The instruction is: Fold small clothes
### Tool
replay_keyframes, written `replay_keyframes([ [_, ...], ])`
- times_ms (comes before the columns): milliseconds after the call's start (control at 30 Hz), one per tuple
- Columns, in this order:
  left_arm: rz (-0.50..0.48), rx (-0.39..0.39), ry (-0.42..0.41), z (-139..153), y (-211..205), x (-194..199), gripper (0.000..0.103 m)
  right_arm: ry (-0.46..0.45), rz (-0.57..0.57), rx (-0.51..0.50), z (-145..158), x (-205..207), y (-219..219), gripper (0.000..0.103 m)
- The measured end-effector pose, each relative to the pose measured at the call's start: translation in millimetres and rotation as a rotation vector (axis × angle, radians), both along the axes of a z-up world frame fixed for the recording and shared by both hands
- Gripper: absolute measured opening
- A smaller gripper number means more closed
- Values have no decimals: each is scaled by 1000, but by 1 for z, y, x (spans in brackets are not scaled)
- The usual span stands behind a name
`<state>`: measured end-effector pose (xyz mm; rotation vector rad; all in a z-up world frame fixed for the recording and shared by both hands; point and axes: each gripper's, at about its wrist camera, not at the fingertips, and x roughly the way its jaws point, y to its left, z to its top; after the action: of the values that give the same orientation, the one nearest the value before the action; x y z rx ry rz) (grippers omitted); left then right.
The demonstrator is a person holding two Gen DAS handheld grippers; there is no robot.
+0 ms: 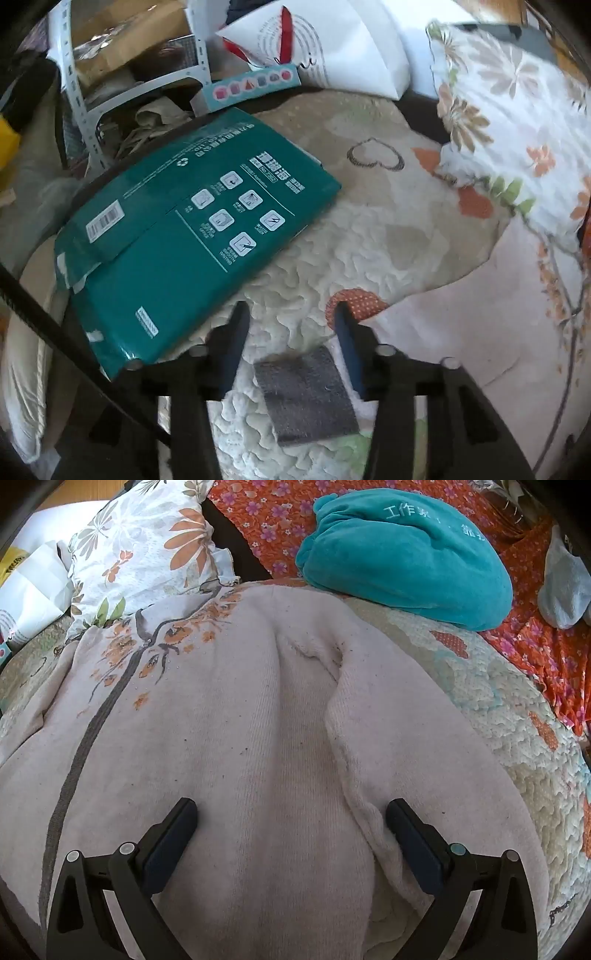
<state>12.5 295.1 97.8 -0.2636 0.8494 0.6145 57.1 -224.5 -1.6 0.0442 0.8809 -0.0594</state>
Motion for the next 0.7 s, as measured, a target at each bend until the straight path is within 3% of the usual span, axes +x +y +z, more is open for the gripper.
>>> replay_keyframes([
  [67,-36,-12,-9,0,-20,-11,52,1,0,1,0,0,0,103],
  [200,-155,32,-21,1,-62,-18,75,2,0,3,0,0,1,103],
  [233,-203,48,-14,0,-67,-15,77,2,0,3,0,0,2,103],
  [367,-294,41,42,-22,-71,6,78,1,1,0,0,0,2,103],
  [533,-217,-18,122,-65,-26,29,78,0,1,0,0,-2,3,103],
  [633,-229,-116,126,-81,-9,32,78,0,1,0,0,-2,2,103],
  [667,-246,-168,116,-84,-7,30,76,-1,1,-1,0,-2,3,103],
  [700,-265,-200,103,-84,-8,29,61,-1,0,-3,0,-3,3,103],
])
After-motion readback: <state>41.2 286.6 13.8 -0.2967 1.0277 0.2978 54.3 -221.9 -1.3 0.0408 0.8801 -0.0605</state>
